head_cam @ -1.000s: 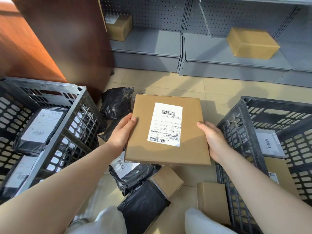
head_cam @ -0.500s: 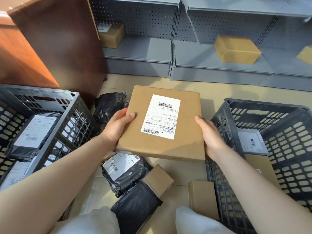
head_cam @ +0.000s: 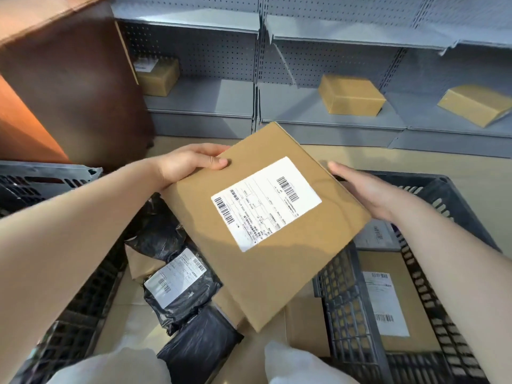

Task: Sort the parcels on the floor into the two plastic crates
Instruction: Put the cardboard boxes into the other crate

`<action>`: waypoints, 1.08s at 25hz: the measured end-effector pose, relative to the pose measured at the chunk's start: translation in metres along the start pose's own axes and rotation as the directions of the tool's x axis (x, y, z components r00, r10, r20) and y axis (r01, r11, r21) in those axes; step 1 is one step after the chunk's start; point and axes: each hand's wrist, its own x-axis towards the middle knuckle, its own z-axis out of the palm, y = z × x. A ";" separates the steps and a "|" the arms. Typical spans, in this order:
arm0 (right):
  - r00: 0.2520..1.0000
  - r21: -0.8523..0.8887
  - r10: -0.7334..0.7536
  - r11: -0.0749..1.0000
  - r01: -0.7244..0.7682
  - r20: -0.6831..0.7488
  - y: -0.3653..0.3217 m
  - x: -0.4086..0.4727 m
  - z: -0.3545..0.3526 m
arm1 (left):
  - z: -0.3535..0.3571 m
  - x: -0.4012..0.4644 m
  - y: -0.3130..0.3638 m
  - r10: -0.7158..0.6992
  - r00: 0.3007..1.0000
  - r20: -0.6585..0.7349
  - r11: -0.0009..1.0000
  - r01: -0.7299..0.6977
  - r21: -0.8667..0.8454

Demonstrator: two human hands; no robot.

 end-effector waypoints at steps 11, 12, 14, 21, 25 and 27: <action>0.999 0.092 0.001 0.996 -0.006 0.050 0.027 0.026 0.051 | -0.008 0.022 0.006 -0.031 0.979 -0.201 0.882 0.122 0.455; 1.000 0.111 -0.004 0.994 0.002 0.021 0.032 0.029 0.055 | -0.011 0.022 -0.007 0.007 0.950 -0.313 0.864 0.151 0.480; 0.999 0.177 0.017 0.984 -0.010 -0.040 0.039 0.031 0.061 | -0.014 0.016 -0.034 0.009 0.868 -0.496 0.891 0.218 0.397; 0.980 0.490 0.176 0.865 -0.110 -0.090 0.037 0.030 0.094 | 0.011 -0.008 -0.103 -0.406 0.692 -0.597 0.914 0.293 -0.281; 0.963 0.654 0.253 0.745 -0.132 -0.094 0.037 0.037 0.123 | 0.029 -0.007 -0.106 -0.496 0.664 -0.560 0.826 0.163 -0.539; 0.961 0.705 0.261 0.698 -0.125 -0.089 0.038 0.040 0.135 | 0.035 -0.005 -0.096 -0.494 0.713 -0.499 0.792 0.132 -0.596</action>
